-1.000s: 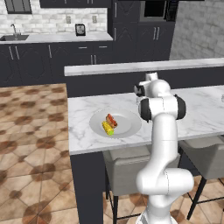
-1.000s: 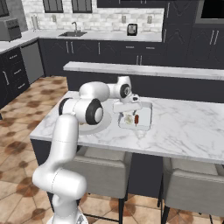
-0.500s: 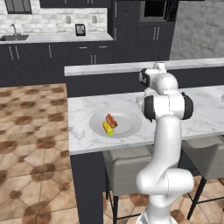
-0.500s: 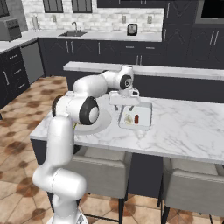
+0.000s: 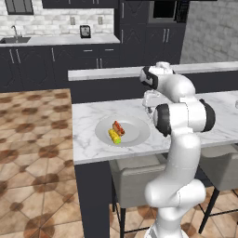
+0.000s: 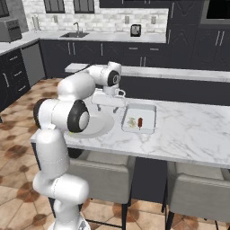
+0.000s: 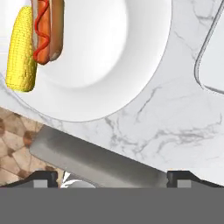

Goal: Place one cooked food and one vegetable from the large plate to each tupperware container.

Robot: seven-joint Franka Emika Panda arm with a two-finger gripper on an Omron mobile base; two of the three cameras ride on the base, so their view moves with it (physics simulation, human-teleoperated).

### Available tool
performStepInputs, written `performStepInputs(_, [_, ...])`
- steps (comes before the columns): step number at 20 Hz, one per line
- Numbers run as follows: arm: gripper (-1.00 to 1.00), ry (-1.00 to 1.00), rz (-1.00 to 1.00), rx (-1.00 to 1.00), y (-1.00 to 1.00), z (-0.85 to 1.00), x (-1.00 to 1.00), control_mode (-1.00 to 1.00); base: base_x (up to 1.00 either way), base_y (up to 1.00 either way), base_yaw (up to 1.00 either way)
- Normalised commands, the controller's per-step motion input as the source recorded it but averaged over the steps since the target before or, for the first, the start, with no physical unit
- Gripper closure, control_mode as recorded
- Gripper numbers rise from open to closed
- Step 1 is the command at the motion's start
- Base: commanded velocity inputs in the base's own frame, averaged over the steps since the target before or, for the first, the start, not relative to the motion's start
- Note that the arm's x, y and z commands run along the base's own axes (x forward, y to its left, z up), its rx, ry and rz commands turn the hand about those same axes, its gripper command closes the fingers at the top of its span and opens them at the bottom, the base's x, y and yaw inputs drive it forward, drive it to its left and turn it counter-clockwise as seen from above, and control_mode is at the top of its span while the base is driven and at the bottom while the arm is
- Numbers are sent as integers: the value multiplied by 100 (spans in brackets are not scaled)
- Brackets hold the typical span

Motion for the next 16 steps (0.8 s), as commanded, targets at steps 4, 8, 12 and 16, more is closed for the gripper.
performStepInputs(4, [-100,14,-5,-7,100,-17,-34,-100,0,0,0])
performStepInputs(8, [-100,0,-1,-4,100,-8,-59,-100,0,0,0])
performStepInputs(12, [-100,4,-4,-5,100,-25,-6,-100,0,0,0])
performStepInputs(16, [-100,-7,-17,-4,73,-32,29,-100,0,0,0])
